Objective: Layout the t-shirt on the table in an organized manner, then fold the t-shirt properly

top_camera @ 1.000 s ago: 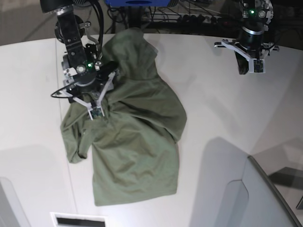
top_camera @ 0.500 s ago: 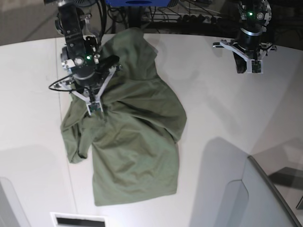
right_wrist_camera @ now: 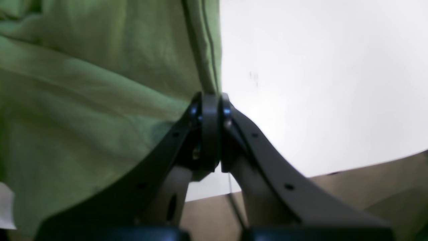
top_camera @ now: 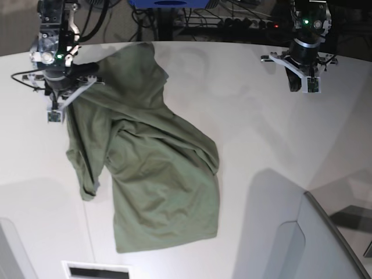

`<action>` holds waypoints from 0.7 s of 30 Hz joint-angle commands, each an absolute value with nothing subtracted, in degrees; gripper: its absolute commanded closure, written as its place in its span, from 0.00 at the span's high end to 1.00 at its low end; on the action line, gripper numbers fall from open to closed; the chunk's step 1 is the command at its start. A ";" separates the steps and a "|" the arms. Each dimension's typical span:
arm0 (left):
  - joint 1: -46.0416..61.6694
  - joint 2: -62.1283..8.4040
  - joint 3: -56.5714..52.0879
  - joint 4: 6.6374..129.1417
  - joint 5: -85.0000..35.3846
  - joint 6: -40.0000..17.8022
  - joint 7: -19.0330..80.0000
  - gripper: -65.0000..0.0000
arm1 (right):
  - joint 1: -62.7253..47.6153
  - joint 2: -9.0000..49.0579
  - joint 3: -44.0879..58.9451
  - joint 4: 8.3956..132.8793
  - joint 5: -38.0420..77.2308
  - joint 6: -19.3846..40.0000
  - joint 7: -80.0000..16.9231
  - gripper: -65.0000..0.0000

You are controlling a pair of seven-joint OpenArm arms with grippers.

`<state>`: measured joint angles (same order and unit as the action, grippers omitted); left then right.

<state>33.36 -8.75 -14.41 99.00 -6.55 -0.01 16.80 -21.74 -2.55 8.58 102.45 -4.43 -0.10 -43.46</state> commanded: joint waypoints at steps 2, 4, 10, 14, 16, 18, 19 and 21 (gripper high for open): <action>32.40 -9.10 -14.46 98.68 -6.55 0.31 15.60 0.03 | -21.76 -2.33 10.24 101.32 -2.77 -0.40 -42.95 0.01; 30.90 -9.10 -13.58 97.71 -6.37 0.31 15.60 0.03 | -22.02 -2.59 11.30 100.88 -1.80 -0.57 -42.95 0.01; 25.01 -9.36 -7.96 96.92 -6.11 0.31 15.60 0.03 | -23.69 -3.91 14.99 100.79 2.42 -0.57 -43.38 0.01; 18.33 -9.36 -1.98 96.75 -6.11 0.31 15.60 0.03 | -23.87 -4.35 15.34 100.79 2.42 -0.57 -46.99 0.01; 14.55 -9.36 0.75 95.69 -6.11 0.31 15.60 0.03 | -23.96 -4.44 15.25 100.79 2.42 -0.57 -47.43 0.01; 9.45 -9.19 3.56 92.79 -6.11 0.31 15.60 0.03 | -24.04 -4.44 15.25 100.79 2.42 -0.57 -47.43 0.01; 6.90 -9.10 4.88 90.77 -6.29 0.31 15.60 0.03 | -24.04 -4.44 15.25 100.79 2.42 -0.57 -47.43 0.01; 0.84 -8.92 8.66 84.62 -6.46 0.31 15.52 0.03 | -24.04 -4.44 15.25 100.79 2.42 -0.57 -47.34 0.01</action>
